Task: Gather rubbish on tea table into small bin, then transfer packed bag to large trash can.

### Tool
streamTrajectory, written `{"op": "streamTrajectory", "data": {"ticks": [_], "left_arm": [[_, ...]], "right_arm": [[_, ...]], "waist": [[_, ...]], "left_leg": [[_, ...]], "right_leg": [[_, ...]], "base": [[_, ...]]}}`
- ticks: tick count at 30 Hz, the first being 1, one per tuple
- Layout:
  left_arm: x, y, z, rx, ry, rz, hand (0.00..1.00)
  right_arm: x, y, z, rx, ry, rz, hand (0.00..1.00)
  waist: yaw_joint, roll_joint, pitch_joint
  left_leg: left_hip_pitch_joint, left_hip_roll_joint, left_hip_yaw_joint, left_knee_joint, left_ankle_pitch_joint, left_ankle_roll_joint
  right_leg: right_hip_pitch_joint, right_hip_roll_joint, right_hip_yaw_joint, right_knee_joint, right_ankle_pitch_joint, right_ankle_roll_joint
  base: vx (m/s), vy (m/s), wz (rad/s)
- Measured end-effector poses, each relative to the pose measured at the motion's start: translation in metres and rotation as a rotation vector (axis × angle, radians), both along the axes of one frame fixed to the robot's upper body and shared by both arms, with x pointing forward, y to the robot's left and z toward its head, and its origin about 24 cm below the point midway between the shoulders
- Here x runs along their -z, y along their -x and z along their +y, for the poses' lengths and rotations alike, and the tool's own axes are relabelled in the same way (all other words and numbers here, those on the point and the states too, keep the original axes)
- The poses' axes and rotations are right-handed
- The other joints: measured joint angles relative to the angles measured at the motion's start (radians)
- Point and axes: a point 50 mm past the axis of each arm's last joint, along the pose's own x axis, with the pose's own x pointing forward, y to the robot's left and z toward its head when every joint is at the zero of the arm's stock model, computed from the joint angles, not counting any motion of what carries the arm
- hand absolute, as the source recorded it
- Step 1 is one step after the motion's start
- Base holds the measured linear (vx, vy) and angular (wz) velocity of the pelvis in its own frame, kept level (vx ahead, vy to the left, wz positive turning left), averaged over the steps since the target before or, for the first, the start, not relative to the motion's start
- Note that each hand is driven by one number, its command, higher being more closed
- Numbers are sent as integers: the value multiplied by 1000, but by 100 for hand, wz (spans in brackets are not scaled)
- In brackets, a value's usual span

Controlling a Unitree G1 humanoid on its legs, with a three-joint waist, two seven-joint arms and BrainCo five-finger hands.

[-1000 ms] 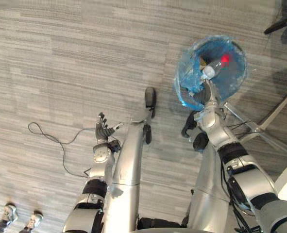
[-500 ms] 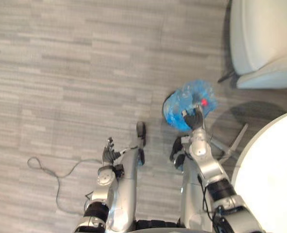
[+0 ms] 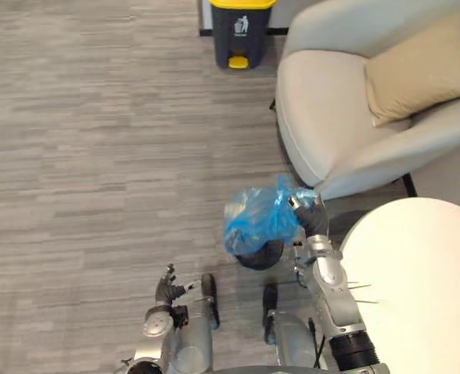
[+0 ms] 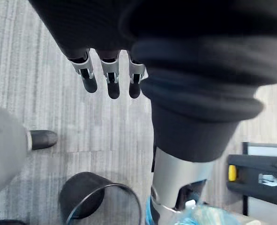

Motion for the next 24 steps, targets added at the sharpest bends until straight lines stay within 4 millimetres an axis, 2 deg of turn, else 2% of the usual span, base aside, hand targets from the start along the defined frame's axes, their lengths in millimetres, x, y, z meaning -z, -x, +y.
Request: {"op": "streamTrajectory", "data": {"ticks": [1, 2, 3, 4, 5, 6, 7, 8, 9, 10, 11, 12, 13, 14, 15, 16, 17, 18, 19, 20, 21, 22, 24], "left_arm": [[-9, -2, 1, -3, -5, -47, 0], [-14, -1, 2, -6, -8, -72, 0], [-22, 0, 2, -13, -8, -120, 0], [-26, 0, 1, -17, -3, -141, 0], [-31, 2, -1, -24, 11, -175, 0], [-36, 5, -6, -29, 30, -200, 0], [-38, 6, -10, -25, 47, -213, 0], [-39, 7, -19, -8, 70, -222, 0], [-41, 7, -25, 26, 78, -230, 0], [-45, 5, -33, 71, 90, -248, 0], [-53, 1, -38, 100, 96, -284, 0], [-57, 0, -40, 112, 96, -302, 0], [-63, -3, -41, 140, 93, -330, 0], [-65, -4, -40, 147, 88, -342, 0], [-71, -8, -36, 161, 65, -370, 0], [-73, -11, -35, 166, 57, -382, 0], [-78, -16, -35, 179, 49, -406, 0], [-84, -24, -40, 209, 44, -434, 0], [-90, -30, -44, 240, 39, -458, 0], [-93, -35, -46, 260, 33, -470, 0], [-99, -41, -52, 304, 19, -492, 0], [-103, -44, -56, 342, -7, -505, 0], [-105, -46, -59, 383, -38, -510, 0]], "right_arm": [[-4, 2, 0, -2, -1, -20, 100], [-8, 2, 1, -4, -3, -36, 100], [-17, 3, 4, -16, -6, -83, 100], [-23, 3, 6, -24, -5, -109, 100], [-33, 5, 5, -29, -3, -156, 100], [-41, 7, 1, -23, 13, -196, 100], [-44, 7, -2, -16, 19, -215, 100], [-46, 6, -9, 7, 45, -226, 100], [-44, 5, -15, 26, 61, -215, 100], [-41, 3, -22, 47, 85, -196, 100], [-42, 0, -27, 60, 106, -198, 100], [-43, -2, -28, 61, 116, -202, 100], [-46, -4, -31, 66, 144, -213, 100], [-47, -5, -32, 64, 165, -216, 100], [-47, -7, -33, 51, 192, -218, 100], [-48, -8, -34, 49, 204, -219, 100], [-47, -10, -34, 39, 217, -214, 100], [-48, -13, -34, 33, 227, -213, 100], [-50, -15, -34, 22, 235, -218, 100], [-50, -16, -33, 18, 236, -215, 100], [-50, -20, -28, -10, 236, -208, 100], [-51, -22, -11, -80, 233, -215, 100], [-55, -21, 9, -172, 239, -237, 100]], "waist": [[11, 0, 0], [18, -1, -1], [37, -2, -2], [45, 0, -3], [58, 8, -7], [60, 29, -22], [60, 39, -27], [55, 67, -31], [50, 76, -30], [36, 72, -31], [28, 57, -27], [28, 54, -25], [22, 61, -31], [16, 65, -35], [-3, 74, -46], [-4, 80, -53], [-11, 88, -67], [-28, 101, -80], [-30, 101, -85], [-26, 94, -89], [-22, 82, -94], [-23, 71, -102], [-24, 58, -120]], "left_leg": [[4, -10, -16, 17, 0, 0], [3, -16, -21, 26, 0, 0], [-11, -26, -29, 43, 4, -5], [-23, -29, -34, 52, 8, -11], [-49, -33, -47, 58, 33, -22], [-89, -27, -76, 43, 70, -35], [-101, -24, -93, 29, 92, -42], [-104, -19, -126, -28, 135, -69], [-84, -13, -140, -90, 147, -81], [-65, -12, -135, -135, 80, -145], [-79, -13, -102, -78, 50, -125], [-81, -14, -90, -27, 42, -114], [-79, -13, -79, 93, 15, -82], [-69, -10, -79, 145, -1, -64], [-23, 6, -85, 225, -58, -58], [9, 15, -89, 225, -76, -61], [79, 23, -89, 162, -117, -94], [146, 30, -91, 17, -125, -117], [175, 32, -96, -88, -105, -144], [181, 28, -92, -119, -73, -162], [191, 19, -86, -157, -46, -154], [203, 14, -63, -165, -38, -143], [206, 5, -53, -165, -36, -140]], "right_leg": [[38, 0, 18, 106, -37, 39], [62, 2, 30, 128, -50, 56], [121, 5, 42, 109, -92, 58], [142, 11, 42, 68, -130, 47], [169, 24, 41, -16, -182, 5], [177, 44, 17, -98, -211, -30], [180, 56, 7, -128, -223, -41], [182, 84, -24, -144, -224, -54], [180, 94, -52, -138, -216, -68], [183, 76, -94, -148, -196, -91], [181, 50, -125, -158, -180, -105], [179, 38, -131, -158, -170, -111], [178, 26, -145, -175, -145, -113], [178, 20, -152, -185, -131, -114], [182, 15, -170, -231, -89, -114], [181, 16, -170, -252, -72, -111], [181, 22, -174, -306, -34, -101], [180, 30, -186, -358, 5, -89], [171, 31, -191, -389, 31, -83], [161, 27, -189, -404, 54, -79], [165, 27, -179, -444, 88, -69], [181, 24, -165, -481, 119, -61], [185, 21, -140, -509, 143, -54]], "base": [[-74, -78, 64], [-157, -124, 45], [-115, -78, 27], [-273, -162, 28], [-271, -152, 34], [-338, -178, 39], [-337, -149, 52], [-295, -108, 57], [-365, -121, 93], [-372, -103, 106], [-440, -116, 90], [-340, -93, 59], [-268, -70, 30], [-217, -21, 42], [-217, 6, 29], [-211, 74, 30], [-171, 99, 30], [-157, 110, 37], [-97, 83, 29], [-95, 91, 1], [-123, 147, -20], [-114, 144, -28], [-85, 120, -35]]}}
